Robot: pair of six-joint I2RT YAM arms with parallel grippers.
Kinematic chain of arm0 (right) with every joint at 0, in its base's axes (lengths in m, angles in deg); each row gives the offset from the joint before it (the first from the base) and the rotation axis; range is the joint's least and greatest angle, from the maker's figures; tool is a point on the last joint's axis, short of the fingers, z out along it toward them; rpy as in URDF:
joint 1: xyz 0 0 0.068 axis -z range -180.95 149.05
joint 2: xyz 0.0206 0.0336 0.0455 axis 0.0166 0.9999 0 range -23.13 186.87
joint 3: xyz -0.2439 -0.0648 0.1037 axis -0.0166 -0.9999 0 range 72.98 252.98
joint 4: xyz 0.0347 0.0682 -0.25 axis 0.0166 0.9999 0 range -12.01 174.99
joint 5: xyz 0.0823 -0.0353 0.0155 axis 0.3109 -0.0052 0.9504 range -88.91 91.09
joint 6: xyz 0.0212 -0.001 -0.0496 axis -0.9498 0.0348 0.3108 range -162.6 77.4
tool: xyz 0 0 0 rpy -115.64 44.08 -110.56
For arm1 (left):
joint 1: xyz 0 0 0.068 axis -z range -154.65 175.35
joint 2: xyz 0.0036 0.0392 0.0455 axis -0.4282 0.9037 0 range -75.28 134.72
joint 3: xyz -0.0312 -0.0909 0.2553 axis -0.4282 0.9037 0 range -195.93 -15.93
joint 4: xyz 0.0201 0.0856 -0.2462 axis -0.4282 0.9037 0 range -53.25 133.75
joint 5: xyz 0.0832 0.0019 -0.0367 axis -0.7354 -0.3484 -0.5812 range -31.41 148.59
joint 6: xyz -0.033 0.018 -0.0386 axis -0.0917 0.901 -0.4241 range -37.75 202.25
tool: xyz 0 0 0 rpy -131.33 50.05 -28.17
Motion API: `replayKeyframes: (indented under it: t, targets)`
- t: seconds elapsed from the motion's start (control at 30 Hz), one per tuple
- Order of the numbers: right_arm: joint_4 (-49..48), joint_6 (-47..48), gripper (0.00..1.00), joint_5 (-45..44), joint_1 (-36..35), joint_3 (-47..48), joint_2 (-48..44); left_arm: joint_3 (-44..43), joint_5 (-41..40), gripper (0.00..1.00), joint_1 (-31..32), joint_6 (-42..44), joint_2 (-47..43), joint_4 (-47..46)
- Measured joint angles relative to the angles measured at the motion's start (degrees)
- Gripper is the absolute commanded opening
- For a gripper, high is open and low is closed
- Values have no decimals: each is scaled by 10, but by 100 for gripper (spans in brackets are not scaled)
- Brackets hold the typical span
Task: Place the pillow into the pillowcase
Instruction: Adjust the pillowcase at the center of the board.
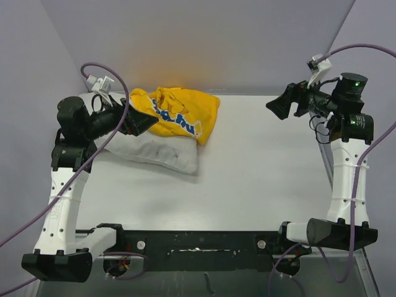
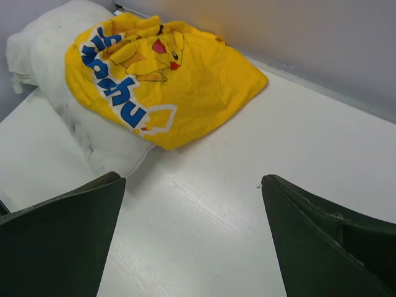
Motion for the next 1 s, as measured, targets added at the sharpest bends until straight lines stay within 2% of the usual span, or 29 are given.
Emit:
replayKeyframes:
  t: [0.43,0.7,0.8,0.93,1.0]
  targets:
    - [-4,5,98,-44,61,-194,-54,112,-74,98,26,-4,-61,68]
    - [-12,75,98,42,77,-306,-113,183,-76,98,46,-34,-99,69]
    - [-21,93,98,96,85,-336,-125,174,-151,98,115,-19,-92,99]
    - [-26,140,98,179,99,-361,-129,127,-320,98,332,12,-42,146]
    - [-25,165,98,207,103,-365,-129,115,-373,98,402,20,-22,153]
